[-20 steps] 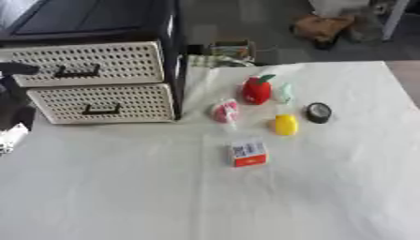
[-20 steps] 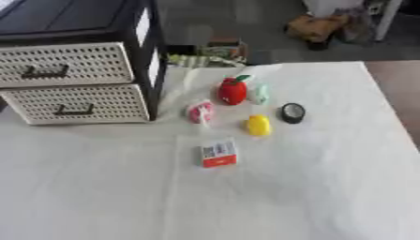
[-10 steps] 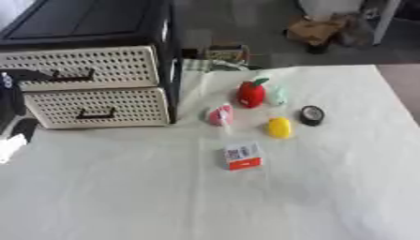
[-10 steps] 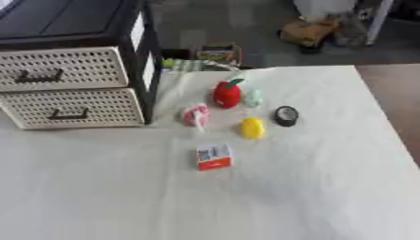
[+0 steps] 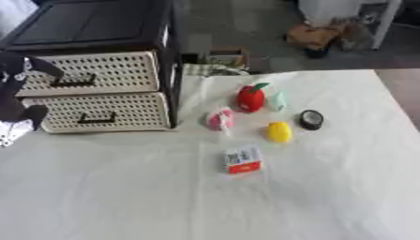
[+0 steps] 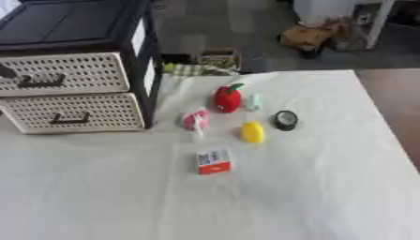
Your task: Pick up objects from table and place into drawer.
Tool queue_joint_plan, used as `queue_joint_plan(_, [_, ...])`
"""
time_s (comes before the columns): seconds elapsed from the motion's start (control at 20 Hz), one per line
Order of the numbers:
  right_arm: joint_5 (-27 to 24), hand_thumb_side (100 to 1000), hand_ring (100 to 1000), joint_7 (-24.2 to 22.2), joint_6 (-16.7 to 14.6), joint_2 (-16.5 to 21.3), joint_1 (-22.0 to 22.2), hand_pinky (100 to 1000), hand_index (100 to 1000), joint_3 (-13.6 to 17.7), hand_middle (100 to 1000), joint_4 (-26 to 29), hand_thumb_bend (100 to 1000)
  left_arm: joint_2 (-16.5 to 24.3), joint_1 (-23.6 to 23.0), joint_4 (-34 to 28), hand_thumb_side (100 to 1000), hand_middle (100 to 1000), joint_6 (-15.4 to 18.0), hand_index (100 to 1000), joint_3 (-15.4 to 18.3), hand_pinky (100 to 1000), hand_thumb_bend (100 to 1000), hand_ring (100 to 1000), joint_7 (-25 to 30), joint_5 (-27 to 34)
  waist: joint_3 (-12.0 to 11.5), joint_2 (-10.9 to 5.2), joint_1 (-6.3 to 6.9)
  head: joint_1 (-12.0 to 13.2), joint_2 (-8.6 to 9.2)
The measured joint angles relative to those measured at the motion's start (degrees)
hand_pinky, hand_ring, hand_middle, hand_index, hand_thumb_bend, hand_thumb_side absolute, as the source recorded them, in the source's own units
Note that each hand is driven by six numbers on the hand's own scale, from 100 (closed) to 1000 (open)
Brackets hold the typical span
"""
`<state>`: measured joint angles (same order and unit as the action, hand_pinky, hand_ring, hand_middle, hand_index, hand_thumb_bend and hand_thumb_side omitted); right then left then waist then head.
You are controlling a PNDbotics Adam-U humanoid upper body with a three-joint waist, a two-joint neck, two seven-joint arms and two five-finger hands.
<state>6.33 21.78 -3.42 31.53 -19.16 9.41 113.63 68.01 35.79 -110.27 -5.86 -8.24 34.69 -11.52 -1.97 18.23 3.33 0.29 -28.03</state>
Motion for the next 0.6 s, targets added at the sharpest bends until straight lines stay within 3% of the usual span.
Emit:
queue_joint_plan(0.1, [-0.09, 814, 584, -0.13, -0.01, -0.01, 0.01, 712, 737, -0.04, 546, 0.0, 367, -1.04, 1.61, 1.84, 408, 100, 0.47, 914, -0.06, 100, 105, 100, 2.74, -0.63, 0.0, 0.0, 0.04, 0.11, 0.09])
queue_joint_plan(0.6, [-0.27, 802, 584, -0.56, 0.34, -0.49, 0.01, 711, 732, -0.3, 544, 0.0, 369, -4.0, 5.6, 8.25, 408, 100, -0.8, 867, -0.85, 100, 105, 100, 7.85, -6.26, 0.07, 0.01, 0.37, 0.38, 0.46])
